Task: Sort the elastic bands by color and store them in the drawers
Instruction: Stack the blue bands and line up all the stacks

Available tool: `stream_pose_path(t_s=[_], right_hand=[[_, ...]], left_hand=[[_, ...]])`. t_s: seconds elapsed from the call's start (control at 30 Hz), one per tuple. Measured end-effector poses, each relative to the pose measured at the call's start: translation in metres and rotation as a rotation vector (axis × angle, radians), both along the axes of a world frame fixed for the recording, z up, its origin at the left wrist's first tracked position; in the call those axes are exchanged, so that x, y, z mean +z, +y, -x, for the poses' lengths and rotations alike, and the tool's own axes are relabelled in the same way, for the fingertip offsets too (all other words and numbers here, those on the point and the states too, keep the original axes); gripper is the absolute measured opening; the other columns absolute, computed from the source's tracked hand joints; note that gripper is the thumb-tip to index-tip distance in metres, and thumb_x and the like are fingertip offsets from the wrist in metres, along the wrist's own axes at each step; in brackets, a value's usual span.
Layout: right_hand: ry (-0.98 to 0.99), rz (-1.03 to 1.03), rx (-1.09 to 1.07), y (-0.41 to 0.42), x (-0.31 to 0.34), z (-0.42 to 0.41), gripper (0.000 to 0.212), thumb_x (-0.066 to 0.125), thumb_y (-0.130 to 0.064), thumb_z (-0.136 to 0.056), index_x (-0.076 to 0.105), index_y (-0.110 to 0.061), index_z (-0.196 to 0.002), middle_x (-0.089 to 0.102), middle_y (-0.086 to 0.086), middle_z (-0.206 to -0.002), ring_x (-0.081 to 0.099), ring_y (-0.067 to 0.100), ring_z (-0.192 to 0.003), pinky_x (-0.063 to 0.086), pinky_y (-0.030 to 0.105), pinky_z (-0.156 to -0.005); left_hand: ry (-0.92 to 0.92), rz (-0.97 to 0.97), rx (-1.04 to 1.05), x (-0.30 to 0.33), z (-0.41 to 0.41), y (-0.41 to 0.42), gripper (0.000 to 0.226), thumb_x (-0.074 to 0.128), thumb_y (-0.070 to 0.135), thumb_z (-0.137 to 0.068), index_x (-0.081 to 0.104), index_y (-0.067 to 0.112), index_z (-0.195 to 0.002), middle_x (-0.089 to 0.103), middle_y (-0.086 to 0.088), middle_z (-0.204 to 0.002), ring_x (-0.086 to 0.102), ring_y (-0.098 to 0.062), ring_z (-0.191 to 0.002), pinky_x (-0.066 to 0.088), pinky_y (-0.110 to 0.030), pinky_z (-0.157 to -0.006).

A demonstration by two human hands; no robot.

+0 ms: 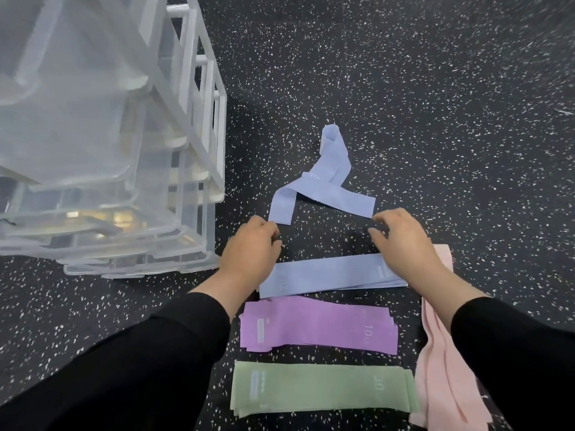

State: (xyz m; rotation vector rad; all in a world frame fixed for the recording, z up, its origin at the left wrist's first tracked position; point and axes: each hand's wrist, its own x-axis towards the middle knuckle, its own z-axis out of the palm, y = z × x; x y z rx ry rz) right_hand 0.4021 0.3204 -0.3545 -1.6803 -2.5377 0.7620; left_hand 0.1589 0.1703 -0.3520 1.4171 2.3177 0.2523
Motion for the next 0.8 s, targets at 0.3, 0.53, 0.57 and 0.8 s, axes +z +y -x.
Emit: stream_pose_path(t_s=[0.3,0.53,0.57,0.8], right_hand=[[-0.079,0.123,0.035,0.043,-0.022,0.048,0.052,0.05,-0.024,-0.102,0.037,-0.014,-0.152,0.036,0.007,-0.157,0.039,0.033,-0.139,0.037,0.053,-0.111],[-0.267,0.005,-0.034,0.066,-0.03,0.066,0.028,0.056,-0.015,-0.095,0.055,-0.009,-0.123,0.051,0.014,-0.121,0.052,0.037,-0.112,0.046,0.048,-0.092],[-0.264,0.01,-0.047,0.066,-0.032,0.068,0.027,0.057,-0.014,-0.095,0.056,-0.01,-0.122,0.052,0.014,-0.12,0.053,0.037,-0.111,0.046,0.048,-0.091],[-0.094,0.125,-0.203,0.061,-0.023,0.065,0.015,0.053,-0.01,-0.088,0.065,-0.006,-0.096,0.059,0.021,-0.101,0.058,0.043,-0.095,0.054,0.048,-0.08]], left_hand=[[-0.073,0.06,-0.012,-0.014,0.009,0.026,0.033,0.054,0.032,-0.102,0.06,0.017,-0.13,0.053,-0.003,-0.136,0.053,-0.022,-0.118,0.05,-0.04,-0.098],[-0.125,0.03,-0.009,-0.016,0.004,0.03,0.031,0.052,0.032,-0.103,0.06,0.017,-0.129,0.053,0.0,-0.133,0.053,-0.019,-0.115,0.049,-0.039,-0.097],[-0.13,0.021,-0.011,-0.015,0.003,0.031,0.03,0.052,0.032,-0.103,0.06,0.017,-0.129,0.053,0.0,-0.132,0.053,-0.019,-0.114,0.049,-0.039,-0.097],[-0.155,-0.026,-0.015,0.0,-0.006,0.037,0.031,0.053,0.031,-0.104,0.061,0.017,-0.129,0.054,0.002,-0.133,0.053,-0.019,-0.115,0.049,-0.039,-0.096]])
